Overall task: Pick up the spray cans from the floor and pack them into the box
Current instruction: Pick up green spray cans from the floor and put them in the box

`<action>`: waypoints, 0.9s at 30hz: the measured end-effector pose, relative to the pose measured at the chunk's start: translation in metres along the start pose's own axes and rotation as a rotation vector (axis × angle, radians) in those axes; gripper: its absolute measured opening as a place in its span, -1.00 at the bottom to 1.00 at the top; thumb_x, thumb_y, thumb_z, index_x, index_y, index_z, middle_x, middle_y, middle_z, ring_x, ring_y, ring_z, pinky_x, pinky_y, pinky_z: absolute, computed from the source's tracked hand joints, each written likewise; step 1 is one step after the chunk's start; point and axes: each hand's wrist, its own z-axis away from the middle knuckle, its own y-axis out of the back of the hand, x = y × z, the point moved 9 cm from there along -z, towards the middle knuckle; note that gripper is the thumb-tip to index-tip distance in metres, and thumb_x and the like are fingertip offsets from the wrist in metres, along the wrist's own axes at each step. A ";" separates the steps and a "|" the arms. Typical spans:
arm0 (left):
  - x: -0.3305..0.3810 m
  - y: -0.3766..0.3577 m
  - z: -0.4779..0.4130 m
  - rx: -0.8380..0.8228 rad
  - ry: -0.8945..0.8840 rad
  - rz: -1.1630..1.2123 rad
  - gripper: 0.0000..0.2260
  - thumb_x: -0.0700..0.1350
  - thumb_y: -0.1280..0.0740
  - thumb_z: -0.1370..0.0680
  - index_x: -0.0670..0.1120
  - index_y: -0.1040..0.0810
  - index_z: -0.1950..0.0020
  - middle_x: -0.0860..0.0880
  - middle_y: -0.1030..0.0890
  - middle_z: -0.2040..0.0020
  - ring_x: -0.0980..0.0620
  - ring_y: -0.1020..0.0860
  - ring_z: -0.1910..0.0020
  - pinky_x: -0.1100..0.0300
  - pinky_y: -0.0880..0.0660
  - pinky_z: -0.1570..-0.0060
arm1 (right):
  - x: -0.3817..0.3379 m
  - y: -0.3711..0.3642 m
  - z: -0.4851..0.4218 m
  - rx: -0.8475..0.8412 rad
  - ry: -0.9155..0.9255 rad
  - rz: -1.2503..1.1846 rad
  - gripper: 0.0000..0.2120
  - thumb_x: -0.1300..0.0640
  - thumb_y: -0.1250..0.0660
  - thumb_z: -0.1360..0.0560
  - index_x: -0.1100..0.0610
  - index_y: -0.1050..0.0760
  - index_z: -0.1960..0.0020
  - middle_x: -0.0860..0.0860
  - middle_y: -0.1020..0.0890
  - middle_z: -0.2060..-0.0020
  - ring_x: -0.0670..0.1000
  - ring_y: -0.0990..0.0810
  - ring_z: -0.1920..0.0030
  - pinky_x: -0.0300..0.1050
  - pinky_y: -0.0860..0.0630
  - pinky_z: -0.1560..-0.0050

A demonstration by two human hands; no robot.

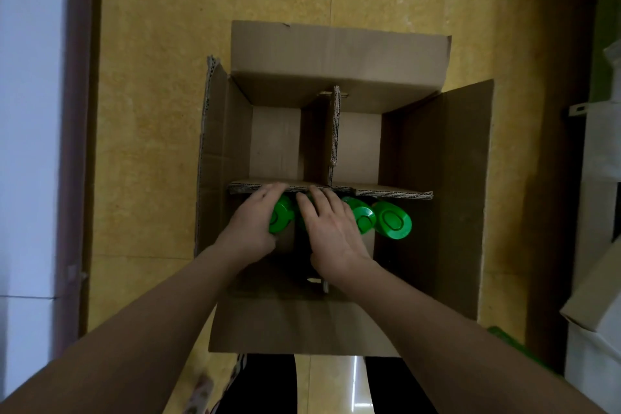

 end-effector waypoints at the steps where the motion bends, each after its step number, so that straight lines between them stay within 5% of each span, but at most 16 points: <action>1: 0.001 0.001 0.000 -0.015 0.010 -0.029 -0.03 -0.28 -0.58 -0.34 0.16 -0.13 -0.58 0.09 -0.20 -0.56 -0.04 -0.20 -0.53 0.06 -0.25 -0.41 | 0.003 0.003 0.001 0.007 -0.021 -0.013 -0.02 0.30 -0.50 -0.37 0.09 -0.01 -0.61 0.18 -0.13 -0.58 0.23 -0.06 -0.58 0.18 -0.10 -0.54; 4: 0.002 0.004 0.000 -0.009 0.067 -0.139 -0.06 -0.16 -0.63 -0.31 0.10 -0.19 -0.57 0.02 -0.27 -0.53 -0.09 -0.29 -0.48 -0.02 -0.36 -0.38 | 0.009 0.010 0.000 0.027 -0.070 -0.061 -0.11 0.24 -0.50 -0.41 0.11 -0.09 -0.59 0.17 -0.24 -0.53 0.21 -0.18 -0.53 0.12 -0.22 -0.50; 8: 0.007 0.008 0.000 -0.020 -0.028 -0.188 -0.25 -0.26 -0.53 -0.39 0.05 -0.32 -0.51 -0.01 -0.37 -0.45 -0.09 -0.38 -0.39 0.05 -0.39 -0.29 | 0.011 0.009 -0.006 0.019 -0.068 -0.099 -0.25 0.23 -0.49 -0.44 0.13 -0.23 -0.53 0.14 -0.39 -0.41 0.17 -0.39 -0.36 0.06 -0.44 -0.33; 15: 0.024 0.000 0.007 -0.035 -0.178 -0.211 -0.30 -0.33 -0.47 -0.43 -0.03 -0.35 -0.52 -0.01 -0.39 -0.45 -0.07 -0.36 -0.42 0.13 -0.31 -0.33 | 0.015 0.007 -0.004 0.032 -0.066 -0.144 -0.25 0.26 -0.47 -0.46 0.18 -0.20 -0.56 0.15 -0.38 -0.45 0.18 -0.35 -0.41 0.06 -0.40 -0.38; 27: 0.009 0.003 0.002 0.023 -0.005 -0.193 -0.20 -0.26 -0.51 -0.38 -0.01 -0.26 -0.56 -0.04 -0.39 -0.46 -0.09 -0.40 -0.38 0.04 -0.40 -0.31 | 0.019 0.011 -0.006 0.035 -0.095 -0.173 -0.28 0.21 -0.47 -0.48 0.15 -0.22 -0.55 0.14 -0.40 -0.42 0.17 -0.38 -0.38 0.06 -0.44 -0.30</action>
